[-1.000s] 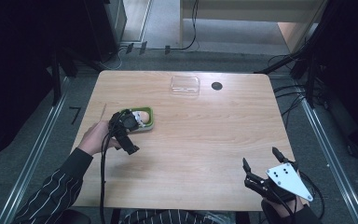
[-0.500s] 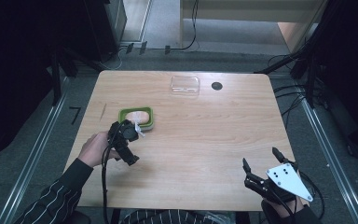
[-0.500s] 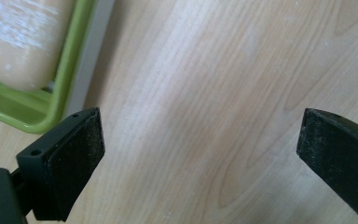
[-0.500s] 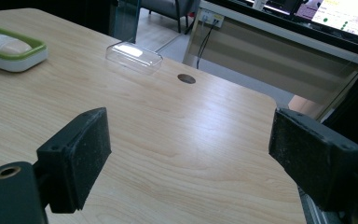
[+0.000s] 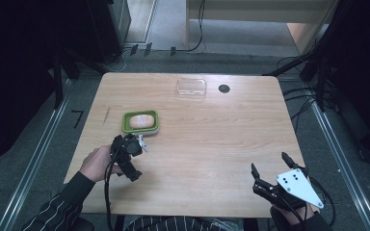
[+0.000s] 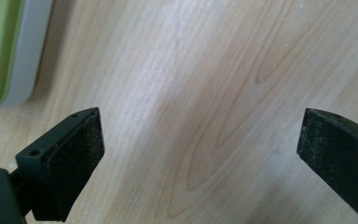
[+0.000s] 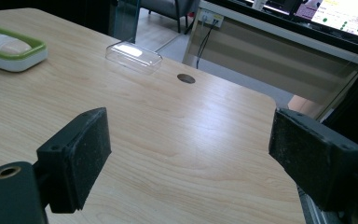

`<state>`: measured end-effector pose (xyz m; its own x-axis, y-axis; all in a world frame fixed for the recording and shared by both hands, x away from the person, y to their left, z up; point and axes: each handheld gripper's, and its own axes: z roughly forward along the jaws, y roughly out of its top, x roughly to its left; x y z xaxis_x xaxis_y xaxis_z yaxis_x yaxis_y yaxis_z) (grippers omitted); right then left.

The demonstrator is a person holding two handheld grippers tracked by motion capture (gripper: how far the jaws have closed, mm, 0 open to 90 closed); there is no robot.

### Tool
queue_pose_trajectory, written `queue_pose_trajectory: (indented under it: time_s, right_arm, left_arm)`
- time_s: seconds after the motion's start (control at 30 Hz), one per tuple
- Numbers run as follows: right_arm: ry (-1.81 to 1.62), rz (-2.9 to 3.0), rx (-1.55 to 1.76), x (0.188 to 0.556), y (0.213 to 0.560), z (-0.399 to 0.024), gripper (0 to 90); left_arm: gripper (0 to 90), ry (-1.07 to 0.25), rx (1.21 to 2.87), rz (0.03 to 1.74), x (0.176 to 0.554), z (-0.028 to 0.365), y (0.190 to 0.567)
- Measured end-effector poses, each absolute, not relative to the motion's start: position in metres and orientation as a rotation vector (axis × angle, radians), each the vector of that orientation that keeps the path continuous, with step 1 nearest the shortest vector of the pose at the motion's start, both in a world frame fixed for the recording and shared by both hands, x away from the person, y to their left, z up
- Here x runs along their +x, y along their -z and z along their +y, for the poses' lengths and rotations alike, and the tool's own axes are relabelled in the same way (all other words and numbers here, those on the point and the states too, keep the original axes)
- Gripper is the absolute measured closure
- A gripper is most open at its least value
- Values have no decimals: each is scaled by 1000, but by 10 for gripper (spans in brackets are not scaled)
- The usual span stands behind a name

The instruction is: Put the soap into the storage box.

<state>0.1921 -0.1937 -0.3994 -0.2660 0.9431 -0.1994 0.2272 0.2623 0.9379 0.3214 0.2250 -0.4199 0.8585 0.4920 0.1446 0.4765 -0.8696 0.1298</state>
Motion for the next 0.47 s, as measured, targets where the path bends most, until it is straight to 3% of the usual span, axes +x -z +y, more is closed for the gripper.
queue_pose_trajectory:
  time_s: [0.47]
  right_arm:
    - [-1071,1678,1091,192,400,-195,134]
  left_arm:
    - [8,-186,2923,814,314,235,431]
